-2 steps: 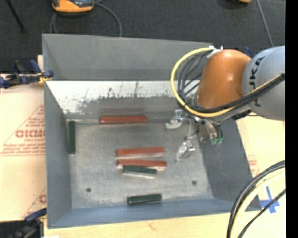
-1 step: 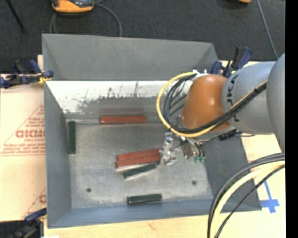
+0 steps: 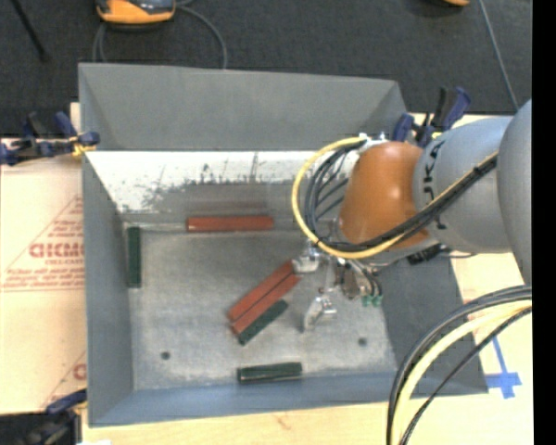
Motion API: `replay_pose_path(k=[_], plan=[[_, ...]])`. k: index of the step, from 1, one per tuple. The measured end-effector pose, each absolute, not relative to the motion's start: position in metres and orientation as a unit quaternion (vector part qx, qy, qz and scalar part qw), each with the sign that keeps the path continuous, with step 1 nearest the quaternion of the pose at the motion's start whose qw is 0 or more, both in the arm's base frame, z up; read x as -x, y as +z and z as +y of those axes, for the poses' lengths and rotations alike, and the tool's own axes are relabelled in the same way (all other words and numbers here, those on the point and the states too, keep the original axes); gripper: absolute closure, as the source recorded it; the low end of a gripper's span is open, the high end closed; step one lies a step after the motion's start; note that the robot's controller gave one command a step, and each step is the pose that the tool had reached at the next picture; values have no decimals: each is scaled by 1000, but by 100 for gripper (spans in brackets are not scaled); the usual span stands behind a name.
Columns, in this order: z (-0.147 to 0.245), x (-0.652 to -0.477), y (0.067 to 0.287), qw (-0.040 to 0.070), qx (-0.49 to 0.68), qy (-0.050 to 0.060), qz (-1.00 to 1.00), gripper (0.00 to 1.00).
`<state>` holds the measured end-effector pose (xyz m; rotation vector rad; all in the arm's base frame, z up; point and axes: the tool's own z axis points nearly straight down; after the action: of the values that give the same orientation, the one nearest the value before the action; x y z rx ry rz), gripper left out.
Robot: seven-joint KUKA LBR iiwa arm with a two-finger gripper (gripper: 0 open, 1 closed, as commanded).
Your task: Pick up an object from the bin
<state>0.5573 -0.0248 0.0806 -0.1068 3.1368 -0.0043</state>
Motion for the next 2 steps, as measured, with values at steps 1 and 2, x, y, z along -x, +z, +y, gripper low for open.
replay_pose_path(k=[1,2], plan=[[-25,-562,80,15,33,-2,999,0],[27,-631,84,13,117,-5,993,100]])
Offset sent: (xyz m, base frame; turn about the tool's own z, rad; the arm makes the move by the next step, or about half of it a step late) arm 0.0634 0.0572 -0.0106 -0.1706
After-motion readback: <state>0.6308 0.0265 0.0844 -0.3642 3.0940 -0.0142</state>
